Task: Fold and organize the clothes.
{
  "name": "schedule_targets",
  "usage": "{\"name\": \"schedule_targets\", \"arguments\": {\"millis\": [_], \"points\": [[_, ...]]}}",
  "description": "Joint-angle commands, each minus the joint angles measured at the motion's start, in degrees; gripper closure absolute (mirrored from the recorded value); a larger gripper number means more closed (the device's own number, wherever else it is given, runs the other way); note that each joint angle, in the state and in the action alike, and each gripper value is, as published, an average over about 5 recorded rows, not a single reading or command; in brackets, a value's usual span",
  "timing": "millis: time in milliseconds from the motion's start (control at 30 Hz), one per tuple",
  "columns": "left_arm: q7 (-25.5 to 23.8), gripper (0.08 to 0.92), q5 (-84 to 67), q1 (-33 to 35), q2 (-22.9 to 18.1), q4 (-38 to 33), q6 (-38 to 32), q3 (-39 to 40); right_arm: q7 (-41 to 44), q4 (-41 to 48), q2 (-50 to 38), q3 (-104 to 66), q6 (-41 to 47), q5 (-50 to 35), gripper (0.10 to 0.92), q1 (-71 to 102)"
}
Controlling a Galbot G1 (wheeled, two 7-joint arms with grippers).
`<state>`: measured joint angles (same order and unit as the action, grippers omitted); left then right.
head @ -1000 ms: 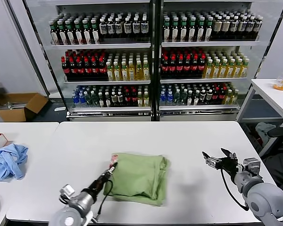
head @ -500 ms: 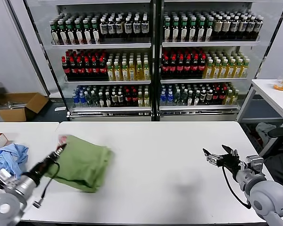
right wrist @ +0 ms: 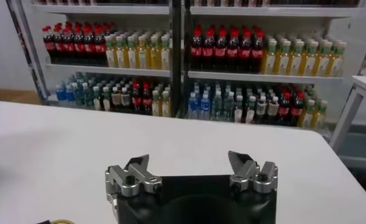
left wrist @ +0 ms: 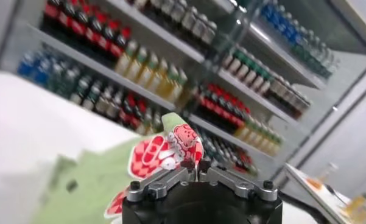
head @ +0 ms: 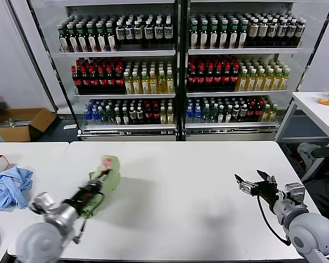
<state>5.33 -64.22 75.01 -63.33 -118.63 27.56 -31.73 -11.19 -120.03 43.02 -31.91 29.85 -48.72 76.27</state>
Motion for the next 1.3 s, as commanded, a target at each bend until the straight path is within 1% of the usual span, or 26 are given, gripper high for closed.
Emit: {"name": "schedule_targets", "arguments": {"millis": [33, 200, 433, 633, 733, 867, 967, 1133, 1300], "points": [[2.71, 0.903, 4.93, -6.5, -11.74, 1.74, -0.78, 19.25, 0.17, 0.75, 0.42, 0.2, -0.24, 0.59, 0.203, -0.11], [3.51, 0.903, 5.96, -9.51, -15.44, 8.93, -1.68, 24.83, 0.36, 1.12, 1.01, 0.84, -0.38, 0.93, 0.203, -0.67], [4.08, 0.903, 7.12, -16.96, -22.21, 18.49, -2.9, 26.75, 0.73, 1.61, 0.82, 0.74, -0.62, 1.01, 0.203, -0.7], [1.79, 0.903, 10.42, -19.49, -24.04, 23.88, -3.71, 27.25, 1.04, 1.77, 0.68, 0.5, -0.78, 0.96, 0.203, -0.98], [-0.36, 0.865, 13.77, -19.56, -24.37, 24.73, -4.34, 27.63, 1.42, 1.77, 0.68, 0.76, -0.74, 1.05, 0.203, -1.4], [-3.77, 0.755, 16.27, -17.53, -23.07, 21.0, -4.3, 27.74, 1.89, 1.75, 0.74, 1.52, -0.71, 1.11, 0.203, -2.07], [-4.69, 0.669, 18.17, -15.56, -21.12, 18.0, -4.99, 26.87, 2.01, 1.76, 0.99, 2.62, -0.75, 1.07, 0.203, -2.77], [-4.05, 0.521, 23.43, -12.32, -16.45, 14.45, -8.61, 22.28, 2.17, 2.06, 1.89, 6.47, -1.2, 1.05, 0.203, -4.53], [-2.94, 0.374, 24.43, -8.45, -10.6, 11.33, -9.92, 15.65, 1.73, 3.57, 4.19, 12.96, -1.31, 0.97, 0.203, -7.43]]}}
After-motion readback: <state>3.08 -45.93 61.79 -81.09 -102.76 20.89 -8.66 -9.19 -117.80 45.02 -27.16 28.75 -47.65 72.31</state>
